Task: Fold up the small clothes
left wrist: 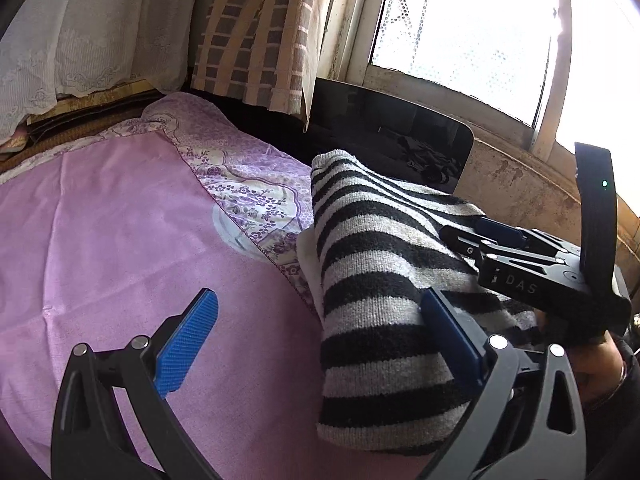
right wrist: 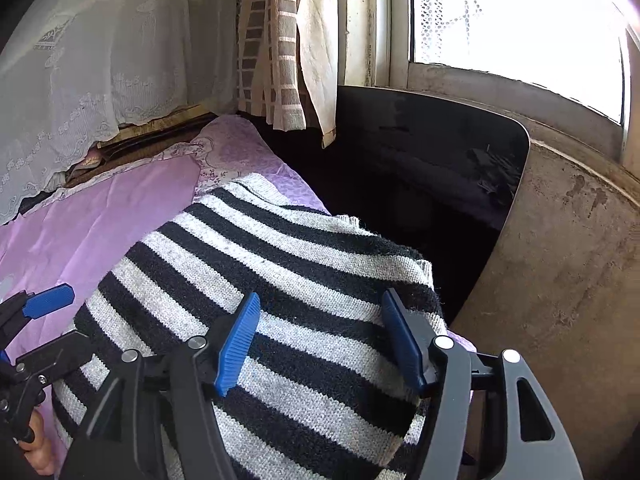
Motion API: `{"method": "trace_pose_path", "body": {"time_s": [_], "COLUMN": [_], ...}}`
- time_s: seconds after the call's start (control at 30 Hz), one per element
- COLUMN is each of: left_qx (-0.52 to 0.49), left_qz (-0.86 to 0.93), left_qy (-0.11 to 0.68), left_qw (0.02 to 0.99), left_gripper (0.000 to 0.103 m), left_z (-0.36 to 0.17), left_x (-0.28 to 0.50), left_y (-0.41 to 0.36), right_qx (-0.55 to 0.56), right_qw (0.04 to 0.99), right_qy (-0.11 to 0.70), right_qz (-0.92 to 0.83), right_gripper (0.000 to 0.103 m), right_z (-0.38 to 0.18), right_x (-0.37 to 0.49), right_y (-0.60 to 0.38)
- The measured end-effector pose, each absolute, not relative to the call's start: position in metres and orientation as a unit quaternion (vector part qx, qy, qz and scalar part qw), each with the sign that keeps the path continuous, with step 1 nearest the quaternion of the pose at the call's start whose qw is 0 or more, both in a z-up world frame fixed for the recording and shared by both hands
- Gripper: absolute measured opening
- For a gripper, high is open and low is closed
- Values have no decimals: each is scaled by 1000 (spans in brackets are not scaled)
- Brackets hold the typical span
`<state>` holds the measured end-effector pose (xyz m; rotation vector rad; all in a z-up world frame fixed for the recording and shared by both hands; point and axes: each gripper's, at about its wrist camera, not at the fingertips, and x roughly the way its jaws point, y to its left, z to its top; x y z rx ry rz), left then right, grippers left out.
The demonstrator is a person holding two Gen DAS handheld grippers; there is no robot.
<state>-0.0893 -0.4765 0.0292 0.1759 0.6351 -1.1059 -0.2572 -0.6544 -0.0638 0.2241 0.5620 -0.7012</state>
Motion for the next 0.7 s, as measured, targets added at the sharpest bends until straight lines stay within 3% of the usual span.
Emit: {"method": "trace_pose_path", "body": {"time_s": [0.07,0.7], "left_qx": [104,129], "left_qz": [-508,-545], "left_qy": [269,204], "left_qw": [812,803], "left_gripper": [98,98], "left_z": [33,57], "left_x": [-102,-159], "left_y": [-470,-409], "right_qx": [105,198], "right_qw": [890,852], "right_qy": [275,213], "right_qz": [-348,-436], "right_gripper": [86,95], "right_z": [-58,-17], "right_x": [-263,-361], "right_y": [-644,-530]}}
